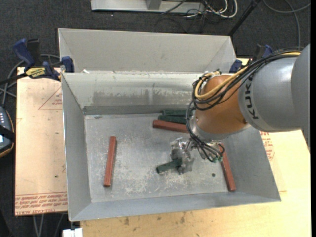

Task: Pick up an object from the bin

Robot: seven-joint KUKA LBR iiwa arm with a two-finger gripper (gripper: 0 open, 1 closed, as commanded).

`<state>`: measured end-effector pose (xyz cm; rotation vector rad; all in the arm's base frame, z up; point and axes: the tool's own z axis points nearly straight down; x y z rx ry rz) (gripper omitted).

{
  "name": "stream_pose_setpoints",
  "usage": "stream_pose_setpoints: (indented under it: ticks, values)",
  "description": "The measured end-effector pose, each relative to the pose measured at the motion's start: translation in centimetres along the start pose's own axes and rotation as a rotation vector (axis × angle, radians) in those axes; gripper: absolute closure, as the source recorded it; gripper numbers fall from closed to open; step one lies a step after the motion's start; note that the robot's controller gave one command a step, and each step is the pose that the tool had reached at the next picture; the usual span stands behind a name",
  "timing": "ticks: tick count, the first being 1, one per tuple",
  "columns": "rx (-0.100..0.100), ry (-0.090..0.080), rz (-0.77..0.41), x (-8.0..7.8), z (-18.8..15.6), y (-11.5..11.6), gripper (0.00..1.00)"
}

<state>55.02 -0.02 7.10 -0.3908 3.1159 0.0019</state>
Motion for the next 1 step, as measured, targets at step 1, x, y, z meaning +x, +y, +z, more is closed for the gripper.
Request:
stream_pose_setpoints:
  ticks: [1]
  values:
    - [0.004,-0.01,0.009,0.18,-14.65,-2.87,1.0]
